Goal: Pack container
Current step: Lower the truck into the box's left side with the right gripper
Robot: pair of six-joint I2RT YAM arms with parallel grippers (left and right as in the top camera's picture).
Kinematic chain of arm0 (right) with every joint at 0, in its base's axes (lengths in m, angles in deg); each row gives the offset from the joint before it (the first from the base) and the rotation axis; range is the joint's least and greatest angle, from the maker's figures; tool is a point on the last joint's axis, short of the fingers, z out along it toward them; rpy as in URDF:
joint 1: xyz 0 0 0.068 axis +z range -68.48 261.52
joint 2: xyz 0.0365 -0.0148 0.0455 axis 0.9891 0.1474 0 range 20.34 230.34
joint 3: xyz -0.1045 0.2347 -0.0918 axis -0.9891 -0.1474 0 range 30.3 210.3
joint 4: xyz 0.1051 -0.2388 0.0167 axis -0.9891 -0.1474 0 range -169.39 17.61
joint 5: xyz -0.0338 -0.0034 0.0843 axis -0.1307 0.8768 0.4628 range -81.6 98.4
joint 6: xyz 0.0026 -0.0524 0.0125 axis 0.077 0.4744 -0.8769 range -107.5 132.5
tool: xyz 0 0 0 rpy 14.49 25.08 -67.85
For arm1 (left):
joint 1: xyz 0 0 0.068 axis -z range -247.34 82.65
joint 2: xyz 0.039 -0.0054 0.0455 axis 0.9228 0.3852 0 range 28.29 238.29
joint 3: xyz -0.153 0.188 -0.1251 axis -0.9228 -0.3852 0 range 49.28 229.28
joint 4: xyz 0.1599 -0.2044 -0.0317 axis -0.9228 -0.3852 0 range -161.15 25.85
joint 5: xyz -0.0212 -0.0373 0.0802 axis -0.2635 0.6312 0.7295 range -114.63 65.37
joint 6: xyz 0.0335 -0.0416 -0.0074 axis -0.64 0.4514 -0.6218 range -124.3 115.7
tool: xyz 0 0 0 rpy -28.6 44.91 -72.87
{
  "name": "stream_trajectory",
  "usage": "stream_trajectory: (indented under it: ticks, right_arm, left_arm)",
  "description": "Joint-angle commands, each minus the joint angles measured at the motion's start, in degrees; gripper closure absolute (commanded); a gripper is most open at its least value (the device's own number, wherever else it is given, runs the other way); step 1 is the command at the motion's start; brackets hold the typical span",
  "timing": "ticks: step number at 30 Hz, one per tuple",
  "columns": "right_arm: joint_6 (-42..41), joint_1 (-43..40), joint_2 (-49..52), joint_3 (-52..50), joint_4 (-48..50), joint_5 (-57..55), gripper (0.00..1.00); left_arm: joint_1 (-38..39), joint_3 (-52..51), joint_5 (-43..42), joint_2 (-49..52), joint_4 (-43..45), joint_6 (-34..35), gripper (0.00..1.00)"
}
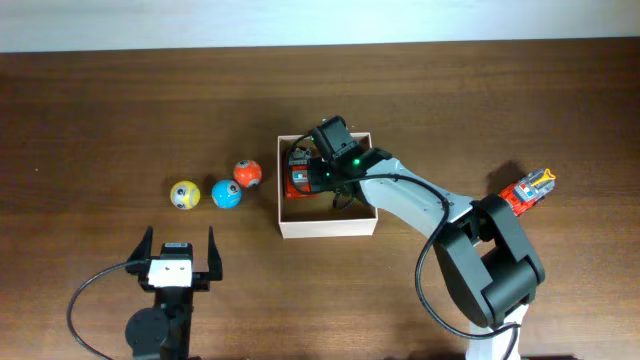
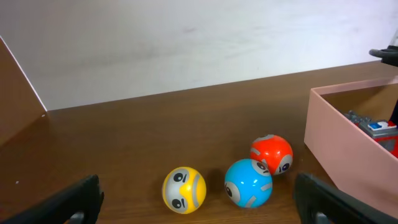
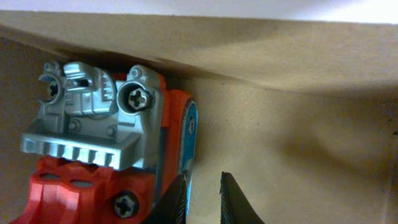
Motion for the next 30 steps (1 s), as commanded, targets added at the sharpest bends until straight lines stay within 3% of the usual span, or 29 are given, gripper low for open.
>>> stream_trajectory:
  ticks: [1,30]
  right_arm:
    - [-2.8,-0.07,0.28,1.07,0.48,2.75,0.86]
    - [-15.21,-0.09,0.28,1.09,2.12,6.97,0.9]
  left_arm:
    - [0.02,-0.31,-0.61,-0.55,-0.09,-0.72,0.01]
    - [0.02,-0.31,-0.61,-0.55,-0.09,-0.72,0.01]
